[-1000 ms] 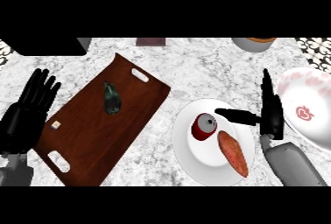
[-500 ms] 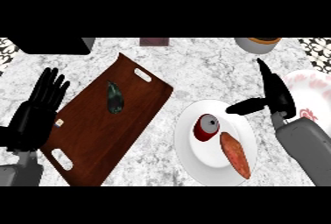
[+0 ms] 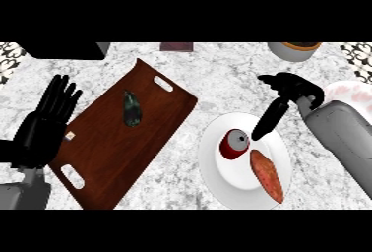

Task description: Pick the can from the plate and place it in the bowl

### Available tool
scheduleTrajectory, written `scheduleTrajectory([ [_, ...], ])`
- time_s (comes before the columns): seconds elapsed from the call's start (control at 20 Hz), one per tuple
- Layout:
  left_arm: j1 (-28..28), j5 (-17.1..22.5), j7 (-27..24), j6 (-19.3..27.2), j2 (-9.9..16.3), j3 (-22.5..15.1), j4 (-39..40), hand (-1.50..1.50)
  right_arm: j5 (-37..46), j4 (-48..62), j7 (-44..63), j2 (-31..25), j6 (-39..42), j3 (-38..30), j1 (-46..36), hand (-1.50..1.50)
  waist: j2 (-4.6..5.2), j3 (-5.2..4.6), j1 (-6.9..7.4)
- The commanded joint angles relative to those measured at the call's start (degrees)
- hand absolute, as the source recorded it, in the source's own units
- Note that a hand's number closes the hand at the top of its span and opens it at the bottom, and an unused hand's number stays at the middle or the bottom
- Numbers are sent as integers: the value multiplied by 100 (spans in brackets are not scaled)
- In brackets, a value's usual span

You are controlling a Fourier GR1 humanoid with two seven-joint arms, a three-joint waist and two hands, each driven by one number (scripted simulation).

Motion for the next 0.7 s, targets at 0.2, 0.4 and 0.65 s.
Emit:
scheduleTrajectory([
  [0.2, -75, -164, -270, 57, -254, 18, 331, 0, -645, 176, 1610, 372, 577, 11, -899, -150, -13, 10, -157],
  [0.4, 183, -148, 1, 97, -183, 53, -173, 0, -698, -19, 1582, 457, 304, -34, -560, -150, -34, 17, -153],
  [0.65, -175, -239, -11, 63, -229, 84, 122, 0, -467, -456, 1508, 553, -42, 155, -80, -150, -30, 17, -210],
])
